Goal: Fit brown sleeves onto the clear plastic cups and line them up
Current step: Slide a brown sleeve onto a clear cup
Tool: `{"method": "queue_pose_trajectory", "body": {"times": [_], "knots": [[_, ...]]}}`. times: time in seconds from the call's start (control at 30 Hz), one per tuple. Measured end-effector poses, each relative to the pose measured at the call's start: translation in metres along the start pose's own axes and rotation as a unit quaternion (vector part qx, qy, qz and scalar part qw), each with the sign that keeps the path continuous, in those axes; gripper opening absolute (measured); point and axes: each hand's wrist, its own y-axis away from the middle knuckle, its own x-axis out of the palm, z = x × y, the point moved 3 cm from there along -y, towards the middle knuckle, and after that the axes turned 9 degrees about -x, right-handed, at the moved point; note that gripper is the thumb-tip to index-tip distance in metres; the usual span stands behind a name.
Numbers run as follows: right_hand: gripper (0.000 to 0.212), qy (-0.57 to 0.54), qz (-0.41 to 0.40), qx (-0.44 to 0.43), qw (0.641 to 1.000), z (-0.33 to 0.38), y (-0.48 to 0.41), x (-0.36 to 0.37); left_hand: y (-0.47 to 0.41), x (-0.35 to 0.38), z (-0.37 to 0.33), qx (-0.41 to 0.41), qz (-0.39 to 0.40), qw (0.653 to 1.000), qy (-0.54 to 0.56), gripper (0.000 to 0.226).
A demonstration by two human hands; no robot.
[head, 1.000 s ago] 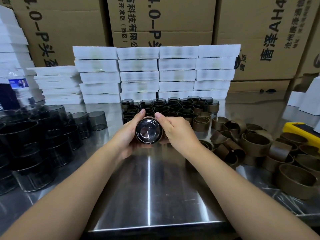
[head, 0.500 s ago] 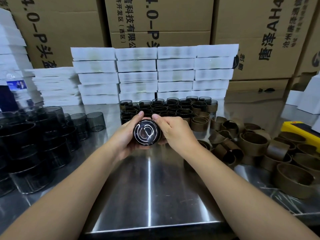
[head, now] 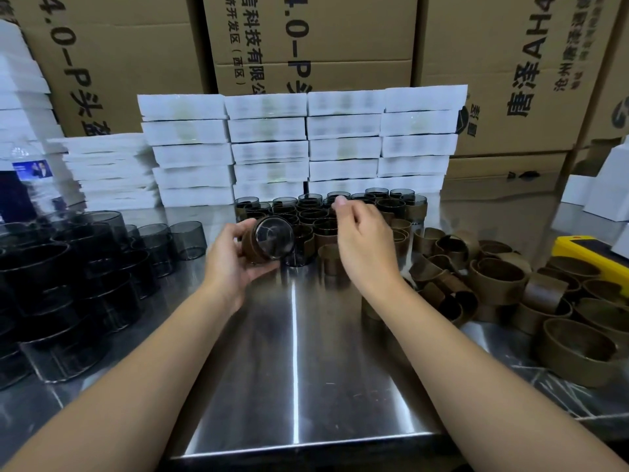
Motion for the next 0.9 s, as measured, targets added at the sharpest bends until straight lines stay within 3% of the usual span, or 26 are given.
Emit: {"method": "queue_pose_trajectory", "body": {"times": [0.1,0.2,0.53,0.77,0.9], "knots": [[0.035,-0.012,-0.042,0.004,0.999,-0.0003,0.0001,-0.0022,-0.0033,-0.0042,-0.004,0.046,-0.044,0.998,-0.02,0.03],[0.03,-0.007,-0.046,0.002,0.999,0.0007,0.0014,-0.0009,-0.0057,-0.0027,-0.0015,0.092,-0.085,0.983,-0.137,0.033],[0.03,0.003,-0.033,-0.005,0.999,0.0008,0.0022,0.0008,-0.0066,-0.0078,-0.0002,0.229,-0.132,0.868,-0.421,0.049],[0.03,-0.003,-0.018,-0.009,1.0,0.0035,0.0047,0.002,-0.0104,-0.0076,0.003,0.244,-0.098,0.871,-0.414,0.041],[0.029,-0.004,-0.016,-0.01,1.0,0.0036,0.0048,0.0026,-0.0107,-0.0076,0.0034,0.262,-0.103,0.855,-0.436,0.047]]}}
